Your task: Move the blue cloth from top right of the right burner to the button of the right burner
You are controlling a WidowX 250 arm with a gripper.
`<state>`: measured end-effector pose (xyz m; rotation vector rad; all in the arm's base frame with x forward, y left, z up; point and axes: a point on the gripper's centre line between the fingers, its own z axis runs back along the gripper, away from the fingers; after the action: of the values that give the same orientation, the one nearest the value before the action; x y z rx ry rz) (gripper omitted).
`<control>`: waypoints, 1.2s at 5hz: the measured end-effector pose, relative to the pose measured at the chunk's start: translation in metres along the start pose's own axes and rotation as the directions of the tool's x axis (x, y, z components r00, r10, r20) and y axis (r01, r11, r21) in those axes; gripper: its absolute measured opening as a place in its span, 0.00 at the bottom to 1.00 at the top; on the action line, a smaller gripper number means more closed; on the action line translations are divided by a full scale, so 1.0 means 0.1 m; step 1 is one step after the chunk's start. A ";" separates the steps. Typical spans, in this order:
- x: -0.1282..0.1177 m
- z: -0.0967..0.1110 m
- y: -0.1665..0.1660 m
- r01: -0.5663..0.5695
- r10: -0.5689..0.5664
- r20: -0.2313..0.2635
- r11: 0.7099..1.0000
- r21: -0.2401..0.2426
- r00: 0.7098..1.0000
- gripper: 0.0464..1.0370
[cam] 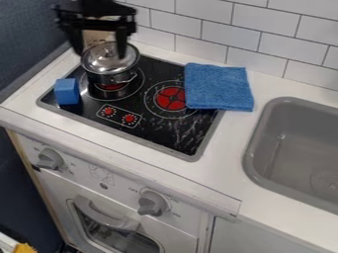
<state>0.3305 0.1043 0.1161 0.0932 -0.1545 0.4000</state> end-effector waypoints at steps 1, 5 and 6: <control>0.09 0.09 -0.36 0.094 -0.093 0.029 0.995 -0.037 0.995 0.96; 0.51 -0.54 -1.43 0.411 -0.412 -0.024 0.911 -0.041 0.911 0.96; 0.50 -0.67 -1.46 0.437 -0.439 -0.026 0.898 -0.048 0.898 0.96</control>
<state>0.4426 -0.0027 0.0503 0.0770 -0.1013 -0.0539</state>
